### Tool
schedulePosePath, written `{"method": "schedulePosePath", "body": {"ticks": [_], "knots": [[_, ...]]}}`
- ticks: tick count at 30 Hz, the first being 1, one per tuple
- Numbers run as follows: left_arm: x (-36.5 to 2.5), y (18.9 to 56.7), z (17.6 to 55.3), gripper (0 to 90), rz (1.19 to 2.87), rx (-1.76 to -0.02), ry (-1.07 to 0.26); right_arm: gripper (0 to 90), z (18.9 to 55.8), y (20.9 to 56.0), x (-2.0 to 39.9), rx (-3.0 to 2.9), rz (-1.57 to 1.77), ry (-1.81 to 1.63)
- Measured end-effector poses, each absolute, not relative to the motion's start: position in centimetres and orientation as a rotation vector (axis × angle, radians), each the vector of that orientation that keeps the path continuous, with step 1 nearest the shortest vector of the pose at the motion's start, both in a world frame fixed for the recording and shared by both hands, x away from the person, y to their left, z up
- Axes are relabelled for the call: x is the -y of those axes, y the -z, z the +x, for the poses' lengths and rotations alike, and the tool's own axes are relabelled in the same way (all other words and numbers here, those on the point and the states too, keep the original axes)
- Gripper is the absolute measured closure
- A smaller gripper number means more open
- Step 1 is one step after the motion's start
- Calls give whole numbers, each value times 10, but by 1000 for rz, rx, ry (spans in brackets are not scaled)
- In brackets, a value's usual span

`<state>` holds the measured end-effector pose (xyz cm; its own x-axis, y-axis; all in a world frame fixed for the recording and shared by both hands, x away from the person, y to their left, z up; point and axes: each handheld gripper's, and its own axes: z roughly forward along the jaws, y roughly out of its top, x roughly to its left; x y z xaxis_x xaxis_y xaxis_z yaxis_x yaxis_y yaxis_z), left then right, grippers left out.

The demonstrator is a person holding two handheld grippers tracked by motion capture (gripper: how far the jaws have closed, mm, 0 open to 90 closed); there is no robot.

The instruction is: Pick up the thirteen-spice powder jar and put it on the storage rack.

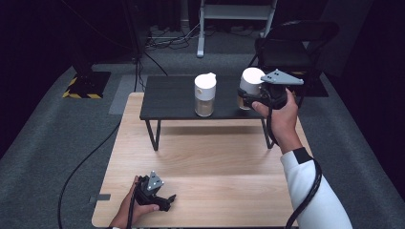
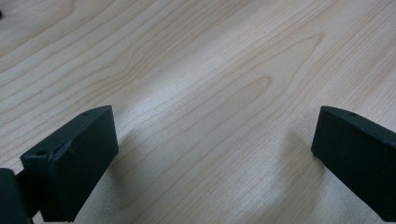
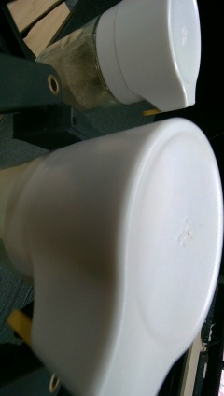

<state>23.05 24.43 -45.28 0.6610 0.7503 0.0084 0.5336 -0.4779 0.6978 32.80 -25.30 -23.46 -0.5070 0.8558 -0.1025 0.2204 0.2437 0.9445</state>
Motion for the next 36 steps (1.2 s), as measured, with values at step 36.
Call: {"method": "schedulePosePath", "body": {"ticks": [36], "knots": [[-244, 453, 231, 3, 2197, -988, -412, 297, 345, 255, 242, -1898, 1022, -1254]]}}
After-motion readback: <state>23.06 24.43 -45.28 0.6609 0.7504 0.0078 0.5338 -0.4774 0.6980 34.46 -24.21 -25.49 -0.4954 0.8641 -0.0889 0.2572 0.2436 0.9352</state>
